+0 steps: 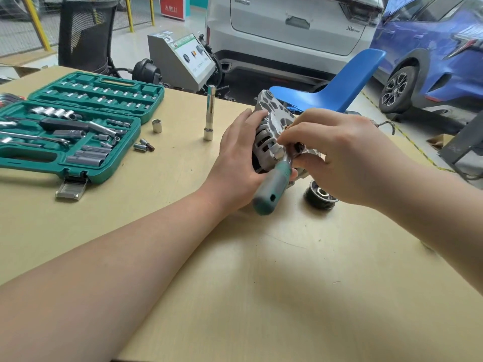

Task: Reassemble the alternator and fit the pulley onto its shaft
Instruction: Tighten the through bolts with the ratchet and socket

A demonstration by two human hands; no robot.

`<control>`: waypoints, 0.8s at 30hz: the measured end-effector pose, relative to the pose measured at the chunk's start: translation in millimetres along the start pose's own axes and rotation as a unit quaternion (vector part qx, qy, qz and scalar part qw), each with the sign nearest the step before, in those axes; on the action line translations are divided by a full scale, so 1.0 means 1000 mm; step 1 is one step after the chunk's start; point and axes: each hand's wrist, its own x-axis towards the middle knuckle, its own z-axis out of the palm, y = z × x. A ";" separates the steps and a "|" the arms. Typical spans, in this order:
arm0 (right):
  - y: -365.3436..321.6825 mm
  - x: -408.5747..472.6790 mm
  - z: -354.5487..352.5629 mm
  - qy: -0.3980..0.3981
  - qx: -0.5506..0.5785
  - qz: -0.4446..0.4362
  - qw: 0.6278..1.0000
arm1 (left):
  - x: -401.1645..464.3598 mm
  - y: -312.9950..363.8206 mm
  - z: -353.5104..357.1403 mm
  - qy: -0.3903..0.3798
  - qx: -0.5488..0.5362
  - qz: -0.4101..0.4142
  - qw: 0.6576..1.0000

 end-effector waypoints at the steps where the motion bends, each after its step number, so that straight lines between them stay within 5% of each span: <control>1: -0.001 0.001 0.000 -0.003 -0.008 -0.001 1.000 | 0.001 -0.001 0.000 0.001 0.001 0.004 1.000; 11: -0.006 0.012 -0.004 -0.050 -0.067 -0.027 0.996 | 0.003 -0.009 0.002 0.018 -0.003 0.031 0.999; 18: -0.005 0.026 -0.023 -0.165 -0.148 -0.101 0.970 | 0.004 -0.010 0.001 0.004 -0.015 0.033 0.999; 24: -0.016 0.034 -0.032 -0.226 -0.192 -0.073 0.952 | 0.007 -0.016 0.001 0.003 -0.005 0.042 0.999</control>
